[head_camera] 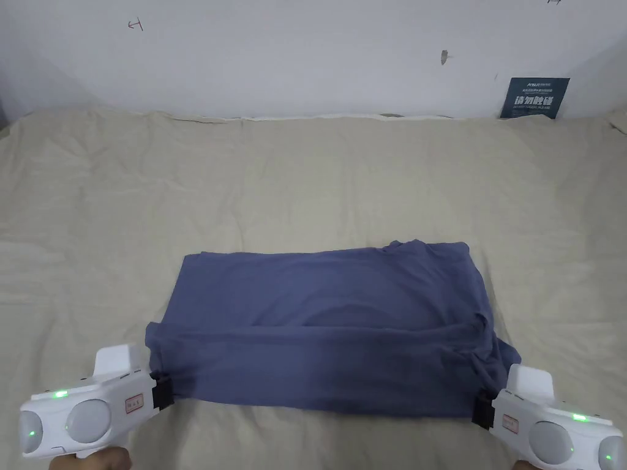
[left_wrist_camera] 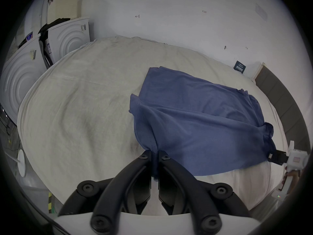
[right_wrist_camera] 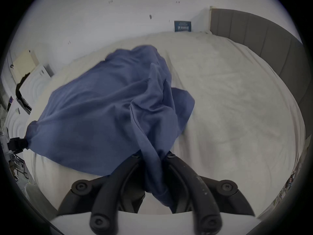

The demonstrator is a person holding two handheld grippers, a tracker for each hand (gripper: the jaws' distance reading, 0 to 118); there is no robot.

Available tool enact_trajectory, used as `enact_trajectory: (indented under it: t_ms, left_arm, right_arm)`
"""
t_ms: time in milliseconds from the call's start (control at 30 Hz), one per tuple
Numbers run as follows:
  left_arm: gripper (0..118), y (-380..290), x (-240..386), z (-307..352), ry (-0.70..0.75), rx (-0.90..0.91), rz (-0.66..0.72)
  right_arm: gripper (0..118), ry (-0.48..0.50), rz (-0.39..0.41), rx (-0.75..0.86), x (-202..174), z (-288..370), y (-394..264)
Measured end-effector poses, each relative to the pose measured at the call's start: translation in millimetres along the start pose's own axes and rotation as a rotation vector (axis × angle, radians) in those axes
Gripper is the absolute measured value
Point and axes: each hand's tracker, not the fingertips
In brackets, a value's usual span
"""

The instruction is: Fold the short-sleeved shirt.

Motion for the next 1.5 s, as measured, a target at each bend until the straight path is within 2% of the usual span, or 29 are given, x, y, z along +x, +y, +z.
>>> enact_trajectory:
  t_ms: [67,267,400,600,733,767,800,867,900,933,967,1000,1033,1133,1333,1400,1467,1500]
  left_arm:
    - [7,-2.4,-2.1,3.9,-0.006,-0.004,0.015]
    - [7,-21.2,-8.5,30.6,0.001,0.011,-0.008]
    - [7,-46.0,-13.5,47.7,0.0,-0.04,-0.022]
    - [7,-85.4,-31.5,26.9,0.053,-0.178,-0.009]
    - [8,-87.8,-29.2,26.0,0.066,-0.156,0.013]
    - [13,-85.2,-27.6,26.6,0.073,-0.162,0.01]
    - [23,-83.0,-25.5,28.3,0.077,-0.166,0.003]
    - [75,-74.5,-18.1,38.6,0.087,-0.159,0.005]
    - [95,-69.0,-14.6,45.3,0.079,-0.124,0.007]
    - [100,-62.4,-10.6,53.1,0.057,-0.075,0.011]
    - [100,-53.7,-4.8,63.2,0.03,-0.024,0.006]
    - [111,-48.6,-4.2,63.7,0.006,0.037,0.001]
    - [113,-39.6,1.5,71.5,-0.005,0.094,-0.002]
    - [113,-2.6,33.6,112.6,-0.027,0.299,-0.046]
    - [113,30.2,71.3,145.0,-0.008,0.617,-0.131]
    - [106,35.5,80.4,142.8,0.022,0.657,-0.175]
    - [67,37.0,86.9,139.5,0.036,0.672,-0.198]
    - [37,37.4,89.8,136.4,0.045,0.673,-0.204]
  right_arm:
    - [20,-0.017,0.069,0.039,-3.3,14.1,3.3]
    - [19,0.032,0.006,0.085,16.1,58.1,-9.0]
    - [19,0.063,-0.024,0.046,24.8,76.5,-40.7]
    - [19,0.046,-0.047,-0.07,34.9,50.7,-91.0]
    - [21,0.032,-0.048,-0.062,29.3,48.7,-97.3]
    - [26,0.024,-0.039,-0.068,26.8,50.8,-93.7]
    - [35,0.019,-0.023,-0.065,23.3,54.6,-87.0]
    - [69,-0.008,0.008,-0.023,16.1,68.1,-76.8]
    - [82,-0.011,0.026,0.023,11.4,78.8,-68.1]
    - [88,-0.004,0.04,0.06,6.1,90.6,-58.0]
    - [88,-0.003,0.048,0.111,0.9,102.4,-46.1]
    - [104,0.001,0.051,0.174,-4.5,115.1,-34.5]
    - [113,0.008,0.054,0.237,-9.5,128.9,-23.6]
    - [113,0.022,0.088,0.423,-27.1,167.1,14.3]
    - [113,0.017,0.126,0.66,-55.3,205.5,52.8]
    - [108,-0.016,0.144,0.713,-63.2,209.6,58.6]
    - [83,-0.035,0.169,0.739,-68.1,206.7,62.8]
    - [65,-0.037,0.18,0.749,-70.0,205.8,64.1]
